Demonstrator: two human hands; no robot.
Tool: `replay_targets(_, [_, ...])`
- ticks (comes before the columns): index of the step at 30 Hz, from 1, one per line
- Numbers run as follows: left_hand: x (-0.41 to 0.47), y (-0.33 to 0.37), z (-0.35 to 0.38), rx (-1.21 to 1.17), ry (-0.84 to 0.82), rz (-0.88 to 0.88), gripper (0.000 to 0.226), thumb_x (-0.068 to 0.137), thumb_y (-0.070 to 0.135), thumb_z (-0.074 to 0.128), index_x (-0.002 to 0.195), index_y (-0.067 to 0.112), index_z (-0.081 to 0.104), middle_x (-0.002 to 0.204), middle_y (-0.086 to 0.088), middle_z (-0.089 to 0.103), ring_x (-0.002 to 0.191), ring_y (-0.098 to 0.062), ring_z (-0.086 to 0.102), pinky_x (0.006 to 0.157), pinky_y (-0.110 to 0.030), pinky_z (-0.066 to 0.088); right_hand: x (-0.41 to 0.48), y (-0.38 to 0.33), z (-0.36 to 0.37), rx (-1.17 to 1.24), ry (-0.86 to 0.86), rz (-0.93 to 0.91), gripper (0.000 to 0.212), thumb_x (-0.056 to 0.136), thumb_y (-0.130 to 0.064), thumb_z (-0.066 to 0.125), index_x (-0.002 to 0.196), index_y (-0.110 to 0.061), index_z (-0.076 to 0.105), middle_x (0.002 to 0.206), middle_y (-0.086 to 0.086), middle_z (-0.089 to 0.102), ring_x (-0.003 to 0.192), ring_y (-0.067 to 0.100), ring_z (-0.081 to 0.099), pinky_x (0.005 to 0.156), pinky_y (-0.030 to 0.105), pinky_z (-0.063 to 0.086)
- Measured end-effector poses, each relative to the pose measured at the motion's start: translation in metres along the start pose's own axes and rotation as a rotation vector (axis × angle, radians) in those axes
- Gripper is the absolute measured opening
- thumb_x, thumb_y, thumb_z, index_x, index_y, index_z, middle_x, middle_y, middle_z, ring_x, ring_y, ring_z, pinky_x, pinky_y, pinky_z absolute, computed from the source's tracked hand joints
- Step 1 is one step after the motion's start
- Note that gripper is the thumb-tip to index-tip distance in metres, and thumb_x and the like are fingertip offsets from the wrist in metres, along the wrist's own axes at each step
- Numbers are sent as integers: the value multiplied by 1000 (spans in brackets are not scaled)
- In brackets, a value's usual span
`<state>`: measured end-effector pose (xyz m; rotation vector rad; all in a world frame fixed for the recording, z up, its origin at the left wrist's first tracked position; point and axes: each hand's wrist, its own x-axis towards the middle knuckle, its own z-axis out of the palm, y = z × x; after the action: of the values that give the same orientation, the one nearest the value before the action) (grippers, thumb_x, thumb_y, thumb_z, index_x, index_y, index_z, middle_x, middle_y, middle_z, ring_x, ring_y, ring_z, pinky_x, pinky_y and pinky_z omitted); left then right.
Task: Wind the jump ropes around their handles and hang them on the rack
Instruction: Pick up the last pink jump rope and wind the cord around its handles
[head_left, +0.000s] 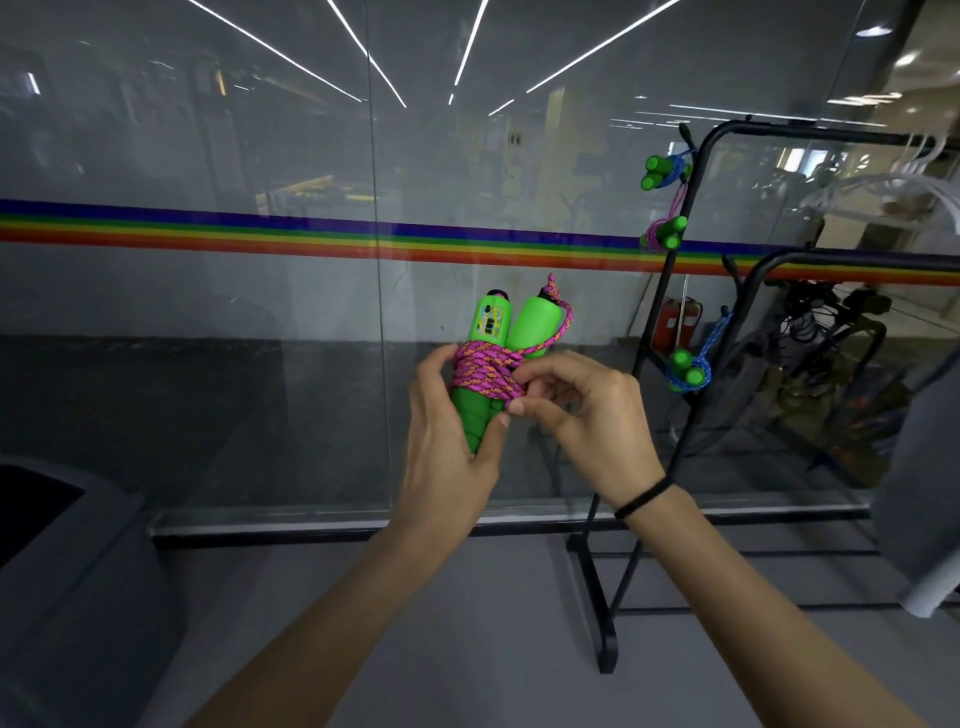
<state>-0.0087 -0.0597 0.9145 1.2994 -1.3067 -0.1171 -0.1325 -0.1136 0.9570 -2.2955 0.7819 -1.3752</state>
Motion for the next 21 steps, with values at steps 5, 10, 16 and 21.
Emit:
replay_targets(5, [1,-1,-1,-12,3,-24,61,82,21,66,129,24,28,115,-10,53,98,-22,57,75,-23,43,-6,3,9,-205,21,-135,11,79,-14,67,87,-9,61,84,0,56,71,7,51,64,18,45])
replay_targets(10, [-2,-9,-2,-13,-13,-81,58,77,28,71,121,31,32,110,-6,58,94,-22,60,73,-26,45,-11,8,14,-325,-82,-144,13,83,-18,55,86,-5,54,84,11,57,68,28,57,60,41,50])
replay_targets(16, [-3,-11,-6,27,-27,-125,63,66,37,76,116,35,39,95,-1,62,83,-19,61,66,-29,45,-10,9,10,-368,-192,-158,12,81,-17,50,80,-5,46,77,8,51,67,32,52,61,39,38])
replay_targets(21, [-6,-6,-5,23,-39,-161,60,64,39,78,113,36,44,81,5,63,73,-13,63,62,-30,49,-14,7,8,-340,-127,-127,13,81,-16,51,80,-4,46,70,3,46,59,32,50,56,40,38])
